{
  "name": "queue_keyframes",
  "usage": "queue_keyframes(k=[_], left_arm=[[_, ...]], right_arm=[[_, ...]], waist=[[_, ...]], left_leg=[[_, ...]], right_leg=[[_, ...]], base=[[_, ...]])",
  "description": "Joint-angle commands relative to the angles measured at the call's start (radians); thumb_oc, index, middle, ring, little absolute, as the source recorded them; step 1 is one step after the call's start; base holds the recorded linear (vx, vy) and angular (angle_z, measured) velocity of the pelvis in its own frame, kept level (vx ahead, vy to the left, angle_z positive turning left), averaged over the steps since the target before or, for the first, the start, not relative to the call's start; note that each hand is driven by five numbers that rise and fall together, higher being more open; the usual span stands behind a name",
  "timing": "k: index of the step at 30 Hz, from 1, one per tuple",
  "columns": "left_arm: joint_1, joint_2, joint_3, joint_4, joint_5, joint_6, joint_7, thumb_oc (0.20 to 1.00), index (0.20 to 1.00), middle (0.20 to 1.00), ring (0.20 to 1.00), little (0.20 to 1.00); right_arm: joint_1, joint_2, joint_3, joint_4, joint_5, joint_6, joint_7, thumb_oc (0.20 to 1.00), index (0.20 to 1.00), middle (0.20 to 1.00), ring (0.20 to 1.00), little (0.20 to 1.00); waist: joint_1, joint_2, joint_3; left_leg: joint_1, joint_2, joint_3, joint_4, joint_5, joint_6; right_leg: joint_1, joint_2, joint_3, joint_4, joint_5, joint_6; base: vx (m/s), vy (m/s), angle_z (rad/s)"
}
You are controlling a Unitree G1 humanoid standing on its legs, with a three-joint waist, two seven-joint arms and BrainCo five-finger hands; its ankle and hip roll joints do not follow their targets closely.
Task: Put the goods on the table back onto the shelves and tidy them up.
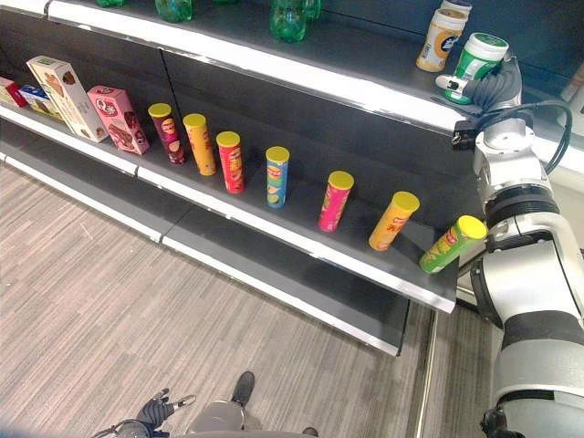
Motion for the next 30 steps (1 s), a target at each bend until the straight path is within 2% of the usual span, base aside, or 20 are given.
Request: queue_keyframes(k=[1,30], left_arm=[[-0.060,0.027,-0.023,0.032,-0.047,-0.017,0.016,1.000,1.000,1.000,1.000,1.000],[-0.081,0.021,-0.030,0.036,-0.056,-0.012,0.025,1.000,1.000,1.000,1.000,1.000]], right_arm=[[-0.080,0.027,0.072,0.037,-0.011,-0.009,-0.006,1.000,1.000,1.000,1.000,1.000],[-0.100,0.096,0.098,0.033,-0.044,-0.007,-0.009,1.000,1.000,1.000,1.000,1.000]], waist=[[0.045,-0.026,0.010],[0.051,-0.034,0.015]], left_leg=[[0.110,0.010,0.138,0.006,-0.154,-0.038],[0.113,0.013,0.139,0.007,-0.153,-0.037]], right_leg=[[-0.089,-0.078,0.023,0.045,-0.001,0.141],[-0.085,-0.078,0.017,0.045,0.001,0.139]], base=[[0.00,0.000,0.00],[0.00,0.000,0.00]])
